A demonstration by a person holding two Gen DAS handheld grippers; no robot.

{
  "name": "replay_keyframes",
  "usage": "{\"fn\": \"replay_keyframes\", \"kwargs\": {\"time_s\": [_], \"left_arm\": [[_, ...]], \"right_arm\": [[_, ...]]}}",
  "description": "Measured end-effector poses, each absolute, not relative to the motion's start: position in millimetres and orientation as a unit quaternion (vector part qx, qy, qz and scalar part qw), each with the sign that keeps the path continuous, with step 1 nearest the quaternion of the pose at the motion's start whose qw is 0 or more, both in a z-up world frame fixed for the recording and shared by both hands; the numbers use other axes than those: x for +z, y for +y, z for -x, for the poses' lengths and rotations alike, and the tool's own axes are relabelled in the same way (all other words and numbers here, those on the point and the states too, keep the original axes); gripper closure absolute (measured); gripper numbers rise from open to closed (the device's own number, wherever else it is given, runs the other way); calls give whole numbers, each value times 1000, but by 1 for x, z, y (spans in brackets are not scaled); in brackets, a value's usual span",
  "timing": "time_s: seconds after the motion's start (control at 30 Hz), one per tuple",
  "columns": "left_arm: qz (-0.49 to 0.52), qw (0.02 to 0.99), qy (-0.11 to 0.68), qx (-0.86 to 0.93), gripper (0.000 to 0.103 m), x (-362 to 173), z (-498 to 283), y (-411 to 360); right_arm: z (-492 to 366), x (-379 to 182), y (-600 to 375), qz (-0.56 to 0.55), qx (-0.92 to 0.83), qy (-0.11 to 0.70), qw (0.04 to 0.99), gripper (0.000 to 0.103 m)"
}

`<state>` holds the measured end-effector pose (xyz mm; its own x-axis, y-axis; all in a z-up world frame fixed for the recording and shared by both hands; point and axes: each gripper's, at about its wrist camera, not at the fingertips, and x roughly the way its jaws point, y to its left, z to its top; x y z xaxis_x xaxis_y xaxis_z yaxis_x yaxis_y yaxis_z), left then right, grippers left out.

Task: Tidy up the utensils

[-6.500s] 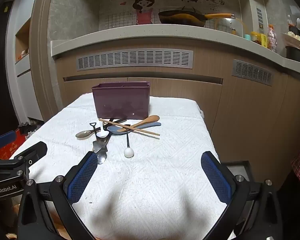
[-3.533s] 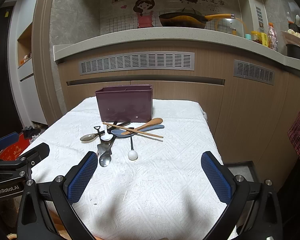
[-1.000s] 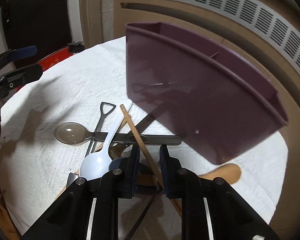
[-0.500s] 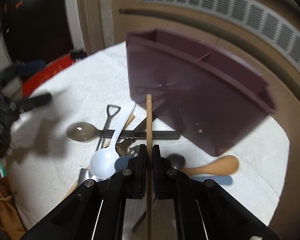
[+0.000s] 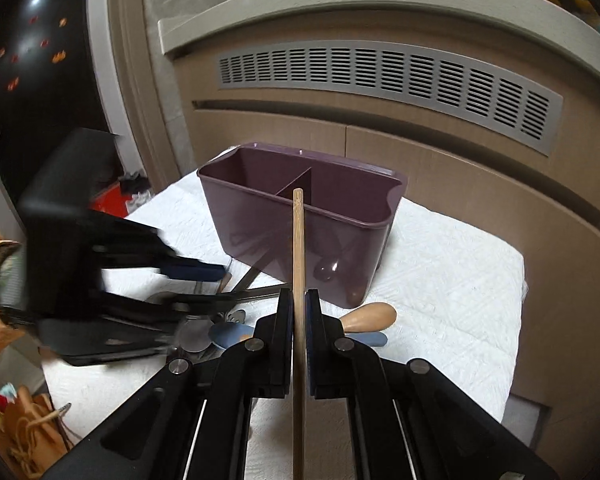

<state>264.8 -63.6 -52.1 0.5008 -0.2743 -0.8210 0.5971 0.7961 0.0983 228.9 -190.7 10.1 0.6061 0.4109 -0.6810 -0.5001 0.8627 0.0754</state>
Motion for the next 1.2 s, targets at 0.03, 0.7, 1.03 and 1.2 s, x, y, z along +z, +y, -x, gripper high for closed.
{"fn": "replay_keyframes", "kwargs": {"time_s": [0.03,0.7,1.03,1.2], "left_arm": [[-199,842,432,-255,79,-55,-270,-66],[-166,823,490,-235,86,-68,-284,-55],[-29,902,386,-192,91,-20,-194,-11],[4,939,295,-176,91,36,-153,3]], "right_arm": [[-227,11,-194,57,255,362,895,97],[-224,-5,-187,27,262,373,890,97],[-202,8,-172,16,250,360,899,97],[-181,30,-169,18,247,326,912,97]]}}
